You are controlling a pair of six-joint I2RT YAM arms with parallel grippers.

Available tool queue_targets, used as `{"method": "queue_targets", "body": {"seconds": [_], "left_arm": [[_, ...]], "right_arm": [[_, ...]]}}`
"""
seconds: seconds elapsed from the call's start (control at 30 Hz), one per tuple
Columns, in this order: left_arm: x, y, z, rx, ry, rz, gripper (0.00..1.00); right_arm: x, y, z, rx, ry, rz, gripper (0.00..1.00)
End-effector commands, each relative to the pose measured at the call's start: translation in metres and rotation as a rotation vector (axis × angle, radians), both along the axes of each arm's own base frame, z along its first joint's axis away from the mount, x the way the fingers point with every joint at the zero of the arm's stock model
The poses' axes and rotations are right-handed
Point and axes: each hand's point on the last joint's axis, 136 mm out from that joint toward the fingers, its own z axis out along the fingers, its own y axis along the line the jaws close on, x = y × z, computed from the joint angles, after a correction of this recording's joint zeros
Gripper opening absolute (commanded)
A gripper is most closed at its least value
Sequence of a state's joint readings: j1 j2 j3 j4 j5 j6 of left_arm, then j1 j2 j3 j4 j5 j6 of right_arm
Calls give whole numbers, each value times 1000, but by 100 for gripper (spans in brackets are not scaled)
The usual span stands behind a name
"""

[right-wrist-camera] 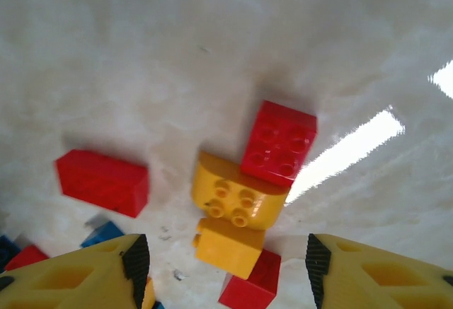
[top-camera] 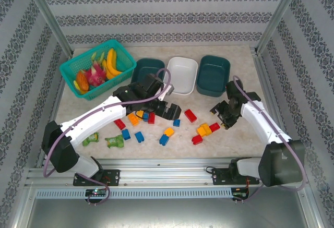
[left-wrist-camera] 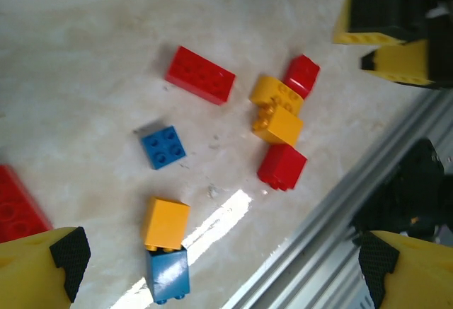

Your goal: Sort the legos into containers by color

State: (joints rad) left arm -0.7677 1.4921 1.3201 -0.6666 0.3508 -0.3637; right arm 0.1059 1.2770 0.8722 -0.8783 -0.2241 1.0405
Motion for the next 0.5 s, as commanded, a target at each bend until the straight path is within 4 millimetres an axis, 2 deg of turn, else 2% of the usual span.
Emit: {"method": "queue_targets", "body": {"seconds": [0.0, 0.33, 0.47], "left_arm": [[-16, -10, 5, -22, -18, -103, 100], [-18, -27, 5, -47, -33, -127, 100], [-19, -33, 7, -65, -42, -128, 99]], "right_arm": [[2, 3, -15, 61, 21, -116, 60], [9, -7, -54, 41, 71, -106, 58], [16, -5, -64, 63, 63, -81, 57]]}}
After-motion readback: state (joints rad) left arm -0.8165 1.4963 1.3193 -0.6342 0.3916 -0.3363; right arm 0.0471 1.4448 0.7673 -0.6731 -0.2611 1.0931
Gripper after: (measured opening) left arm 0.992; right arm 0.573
